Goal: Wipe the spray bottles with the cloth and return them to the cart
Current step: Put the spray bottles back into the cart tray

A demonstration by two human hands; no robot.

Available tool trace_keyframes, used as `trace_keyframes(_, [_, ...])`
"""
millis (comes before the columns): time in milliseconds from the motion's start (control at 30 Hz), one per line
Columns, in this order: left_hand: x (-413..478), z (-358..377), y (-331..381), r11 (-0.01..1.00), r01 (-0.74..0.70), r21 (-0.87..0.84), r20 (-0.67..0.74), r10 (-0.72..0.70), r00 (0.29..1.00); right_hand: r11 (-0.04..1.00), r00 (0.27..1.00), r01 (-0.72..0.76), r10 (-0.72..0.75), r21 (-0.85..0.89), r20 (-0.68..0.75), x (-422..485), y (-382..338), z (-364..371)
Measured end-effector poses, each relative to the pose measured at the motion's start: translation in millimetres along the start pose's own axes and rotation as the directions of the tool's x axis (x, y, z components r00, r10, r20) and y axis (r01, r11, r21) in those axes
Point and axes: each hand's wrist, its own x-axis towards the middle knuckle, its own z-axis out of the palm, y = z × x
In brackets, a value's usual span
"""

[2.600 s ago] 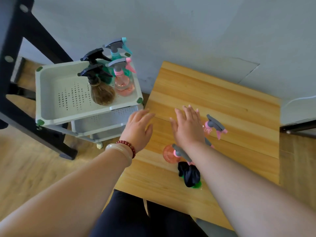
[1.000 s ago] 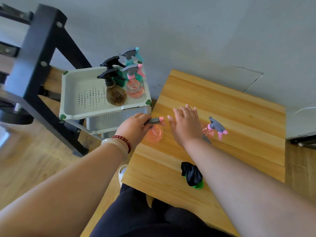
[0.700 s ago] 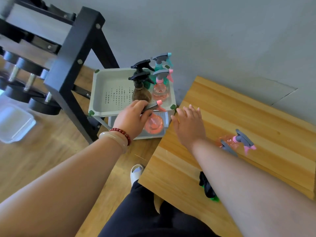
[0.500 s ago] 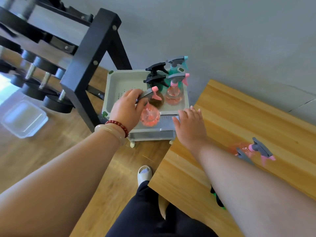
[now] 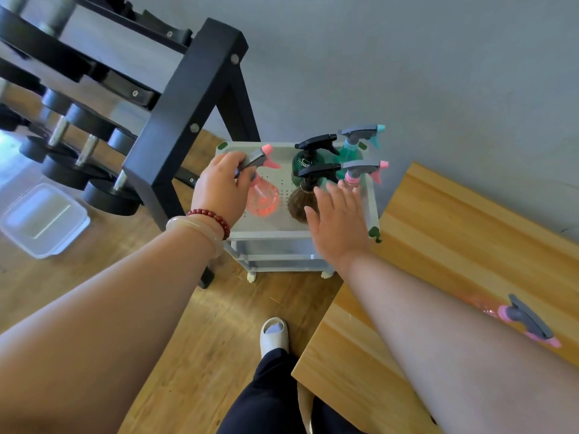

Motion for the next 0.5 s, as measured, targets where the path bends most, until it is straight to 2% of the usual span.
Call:
trace_keyframes(100, [20.2,5.3,-10.1,1.000,0.028,-0.013,0.032,-0.028,0.999,1.000,0.985,0.004,-0.002,0.011,-0.171,24.1,-8.2,0.8])
trace_keyframes(267, [54.0,19.4,-21.0,0.999,0.043,-0.017,0.075,-0.042,0.996,0.997,0.955,-0.026,0.003,-0.074,-0.295,63.9,-16.7,-3.5])
trace_keyframes(333, [67.4,26.4,-26.0,0.999,0.038,-0.010,0.107,-0.037,0.994,0.995,0.965,-0.016,-0.009,-0.095,-0.261,80.0,-16.3,-1.9])
trace_keyframes(433, [85.1,36.4,-30.1,1.000,0.028,0.009,0.147,-0.029,0.989,0.995,0.999,-0.019,0.016,-0.102,-0.036,92.4,-14.9,-3.5])
trace_keyframes(500, [94.5,41.6,-30.4,1.000,0.013,0.022,0.165,-0.017,0.986,0.985,0.999,0.012,-0.007,-0.174,0.031,92.6,-9.2,-0.1])
